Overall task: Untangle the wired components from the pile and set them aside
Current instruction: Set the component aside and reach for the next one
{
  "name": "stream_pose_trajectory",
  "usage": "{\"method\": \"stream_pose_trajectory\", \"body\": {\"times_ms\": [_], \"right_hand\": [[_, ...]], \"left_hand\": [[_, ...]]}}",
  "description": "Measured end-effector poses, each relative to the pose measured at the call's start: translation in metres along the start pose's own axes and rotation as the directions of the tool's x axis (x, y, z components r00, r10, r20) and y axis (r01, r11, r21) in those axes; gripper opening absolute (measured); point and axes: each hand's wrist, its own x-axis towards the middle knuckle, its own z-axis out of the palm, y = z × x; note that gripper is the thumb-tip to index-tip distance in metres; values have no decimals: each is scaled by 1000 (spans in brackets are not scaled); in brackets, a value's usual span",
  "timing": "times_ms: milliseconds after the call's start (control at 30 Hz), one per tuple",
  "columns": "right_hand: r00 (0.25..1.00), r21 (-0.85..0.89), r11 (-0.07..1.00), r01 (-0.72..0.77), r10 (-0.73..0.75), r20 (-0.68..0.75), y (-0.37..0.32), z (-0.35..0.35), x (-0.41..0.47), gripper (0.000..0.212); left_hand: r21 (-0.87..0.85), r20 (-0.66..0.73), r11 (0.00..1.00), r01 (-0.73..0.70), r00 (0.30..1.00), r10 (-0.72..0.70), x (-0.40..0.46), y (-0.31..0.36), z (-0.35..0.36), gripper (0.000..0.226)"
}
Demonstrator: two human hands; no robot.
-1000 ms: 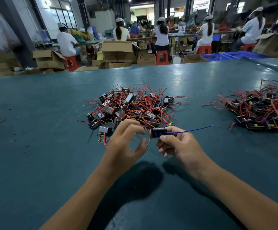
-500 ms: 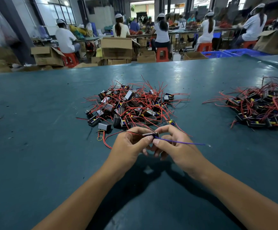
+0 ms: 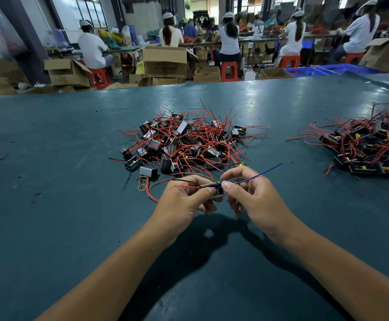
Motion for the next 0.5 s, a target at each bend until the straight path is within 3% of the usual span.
{"method": "stream_pose_trajectory", "body": {"times_ms": [167,267,400,500], "right_hand": [[997,40,997,71,-69,-43,-3,-4,2,4],[996,88,994,68,-62,-66,-5,-6,3,18],[993,106,992,75,-64,-101,-6,-9,4,13],[990,115,992,50,-34,-137,-6,-11,6,22]], "left_hand": [[14,-21,1000,-2,1000,2,1,4,-1,8],[0,-16,1000,11,1000,-11,1,5,-1,7],[-70,-21,996,48,999,-49,0,4,-3,5],[-153,-37,987,45,998,-52,0,4,-5,17]]}}
